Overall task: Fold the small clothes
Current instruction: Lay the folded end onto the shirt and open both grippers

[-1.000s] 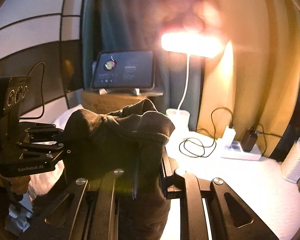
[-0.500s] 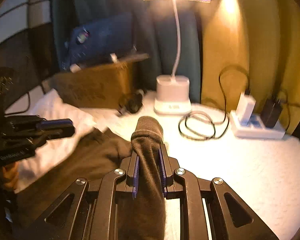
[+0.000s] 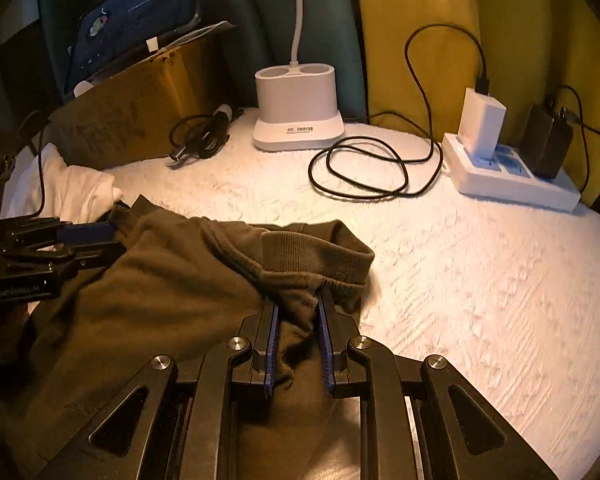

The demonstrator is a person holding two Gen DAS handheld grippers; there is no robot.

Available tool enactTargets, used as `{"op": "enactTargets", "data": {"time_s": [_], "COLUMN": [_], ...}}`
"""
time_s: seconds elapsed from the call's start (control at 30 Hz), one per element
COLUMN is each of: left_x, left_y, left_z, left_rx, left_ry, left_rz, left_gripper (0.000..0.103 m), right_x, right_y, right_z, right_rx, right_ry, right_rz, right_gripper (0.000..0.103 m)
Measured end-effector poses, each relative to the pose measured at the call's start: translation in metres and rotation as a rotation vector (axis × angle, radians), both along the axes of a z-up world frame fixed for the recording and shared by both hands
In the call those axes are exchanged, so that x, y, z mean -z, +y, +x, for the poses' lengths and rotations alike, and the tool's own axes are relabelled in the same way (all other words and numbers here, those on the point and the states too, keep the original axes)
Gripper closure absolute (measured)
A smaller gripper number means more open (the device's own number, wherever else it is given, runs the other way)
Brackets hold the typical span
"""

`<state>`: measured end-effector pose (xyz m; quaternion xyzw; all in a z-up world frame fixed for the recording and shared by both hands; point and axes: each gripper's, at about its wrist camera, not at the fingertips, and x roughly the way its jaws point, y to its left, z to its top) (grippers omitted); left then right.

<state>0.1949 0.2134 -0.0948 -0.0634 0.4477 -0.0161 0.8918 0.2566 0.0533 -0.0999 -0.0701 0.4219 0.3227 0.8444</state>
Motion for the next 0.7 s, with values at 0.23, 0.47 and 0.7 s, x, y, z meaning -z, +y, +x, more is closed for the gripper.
{"op": "enactTargets", "data": {"time_s": [0.23, 0.47, 0.7], "left_x": [0.001, -0.017, -0.009], "left_y": [-0.016, -0.002, 0.012], "left_z": [0.007, -0.004, -0.002], "left_rx": [0.133, 0.042, 0.001], "left_ry": [-0.032, -0.095, -0.07], "left_rz": [-0.044, 0.021, 0.027], "left_gripper": [0.092, 0.103, 0.103], "right_x": [-0.009, -0.014, 0.007], "right_y": [-0.011, -0.039, -0.024], "right_z": [0.001, 0.012, 0.041], "right_rx": [0.053, 0.127, 0.109], "right_ry": [0.0, 0.029, 0.039], "right_rz": [-0.007, 0.108, 0.088], "right_gripper": [0.057, 0.034, 0.047]}}
